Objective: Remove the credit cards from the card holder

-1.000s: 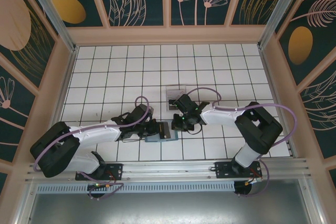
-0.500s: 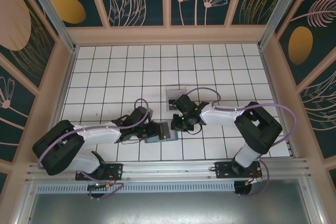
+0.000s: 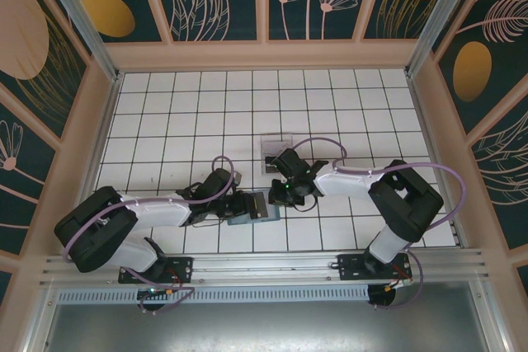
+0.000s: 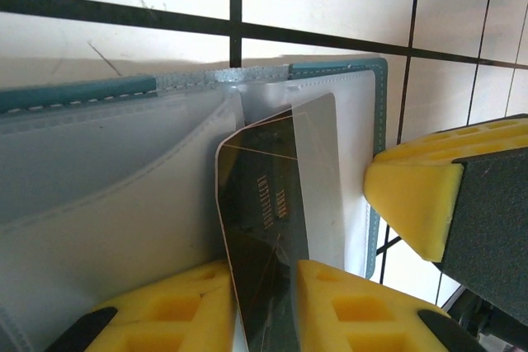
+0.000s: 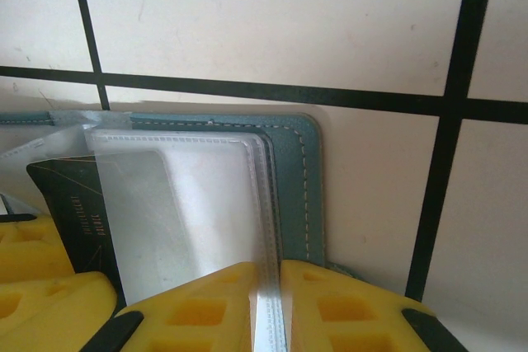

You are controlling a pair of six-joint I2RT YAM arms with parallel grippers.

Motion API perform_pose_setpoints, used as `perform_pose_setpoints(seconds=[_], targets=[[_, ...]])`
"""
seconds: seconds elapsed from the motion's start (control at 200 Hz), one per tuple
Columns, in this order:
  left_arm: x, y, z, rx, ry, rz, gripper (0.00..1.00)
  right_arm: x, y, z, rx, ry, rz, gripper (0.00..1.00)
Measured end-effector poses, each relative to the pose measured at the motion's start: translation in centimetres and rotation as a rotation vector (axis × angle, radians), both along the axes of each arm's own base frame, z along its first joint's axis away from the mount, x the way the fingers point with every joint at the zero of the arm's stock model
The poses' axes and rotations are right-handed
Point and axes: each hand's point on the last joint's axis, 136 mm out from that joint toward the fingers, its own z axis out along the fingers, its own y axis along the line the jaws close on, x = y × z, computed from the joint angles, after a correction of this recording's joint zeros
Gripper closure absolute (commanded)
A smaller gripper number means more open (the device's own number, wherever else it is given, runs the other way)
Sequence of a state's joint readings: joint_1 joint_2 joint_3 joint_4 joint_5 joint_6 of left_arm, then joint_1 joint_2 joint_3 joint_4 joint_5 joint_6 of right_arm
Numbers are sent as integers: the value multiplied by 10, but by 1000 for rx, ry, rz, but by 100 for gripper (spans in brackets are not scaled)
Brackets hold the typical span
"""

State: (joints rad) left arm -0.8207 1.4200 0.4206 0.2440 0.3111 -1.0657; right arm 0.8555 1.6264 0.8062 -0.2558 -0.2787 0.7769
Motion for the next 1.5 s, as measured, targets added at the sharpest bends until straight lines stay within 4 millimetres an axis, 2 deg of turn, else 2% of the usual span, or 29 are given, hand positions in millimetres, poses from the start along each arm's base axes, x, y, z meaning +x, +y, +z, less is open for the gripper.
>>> perform_pose_setpoints(seconds=[0.35,0.595,0.826,1.091,1.221,1.386,1.501], targets=[[1,-1,1,-8,6,7,88,0,0,0,0,-1,0,82],[3,-1,16,3,-22,-4,91,0,0,0,-7,-8,1,79],[4,11,26,85,-53,-17,94,0,1,1,-6,-9,-4,77],[11,21,43,188,-113,-47,97,1,1,1,-8,-12,-4,76],[14,24,53,222,-150,-77,99,1,0,3,-11,-17,-5,71],[19,24,72,255,-243,-155,100,0,-10,7,-46,-25,-23,65],[28,18,92,274,-338,-224,100,4,-18,16,-52,-44,-45,64]])
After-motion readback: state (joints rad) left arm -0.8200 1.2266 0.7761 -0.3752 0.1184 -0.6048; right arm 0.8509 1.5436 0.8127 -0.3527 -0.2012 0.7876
